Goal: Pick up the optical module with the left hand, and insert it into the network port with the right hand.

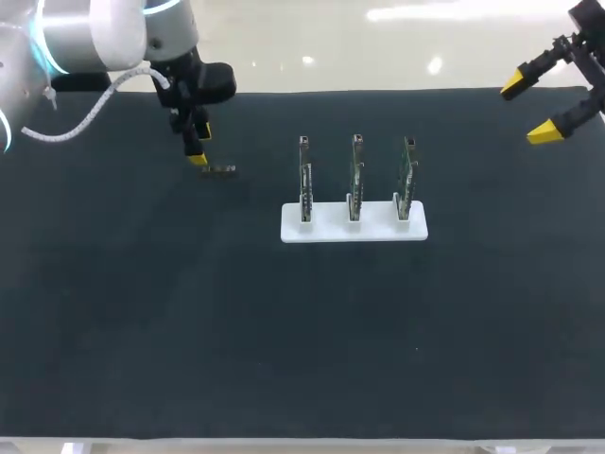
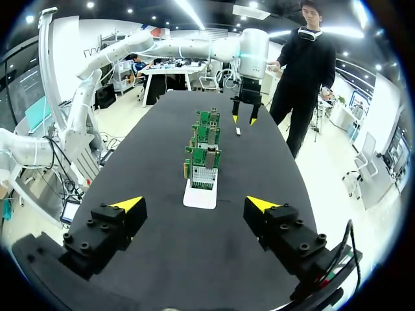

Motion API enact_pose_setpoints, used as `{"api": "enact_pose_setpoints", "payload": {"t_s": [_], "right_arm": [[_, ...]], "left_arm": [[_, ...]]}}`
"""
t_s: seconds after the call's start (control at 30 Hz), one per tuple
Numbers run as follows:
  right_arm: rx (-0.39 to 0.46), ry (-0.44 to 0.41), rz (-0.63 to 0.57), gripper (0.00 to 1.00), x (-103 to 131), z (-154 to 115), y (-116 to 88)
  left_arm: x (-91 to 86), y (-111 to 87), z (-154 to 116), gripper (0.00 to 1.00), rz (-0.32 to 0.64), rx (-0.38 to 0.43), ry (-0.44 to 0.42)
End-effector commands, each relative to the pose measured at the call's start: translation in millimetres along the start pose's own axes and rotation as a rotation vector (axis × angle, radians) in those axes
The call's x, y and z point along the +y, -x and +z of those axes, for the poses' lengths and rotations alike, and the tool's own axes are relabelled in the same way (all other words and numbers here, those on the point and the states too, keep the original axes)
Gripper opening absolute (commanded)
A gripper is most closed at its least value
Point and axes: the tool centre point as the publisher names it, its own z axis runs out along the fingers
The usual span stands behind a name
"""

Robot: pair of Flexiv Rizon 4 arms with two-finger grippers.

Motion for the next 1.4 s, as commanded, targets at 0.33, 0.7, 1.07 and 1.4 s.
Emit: {"api": "enact_pose_setpoints", "payload": {"t_s": [0.33,0.7,1.07,1.4], "right_arm": [[0.0,0.0,0.0,1.0,0,0,0],[0.0,0.0,0.0,1.0,0,0,0],[0.0,0.0,0.0,1.0,0,0,0],[0.0,0.0,0.0,1.0,0,0,0]], "left_arm": [[-5.6,-1.8,6,1.0,-0.011,0.008,0.008],[-8.7,1.5,12,1.0,-0.017,0.002,0.005],[-12.9,0.3,19,1.0,-0.015,0.002,0.016],[-17.2,-4.1,25,1.0,-0.004,0.007,0.029]]}}
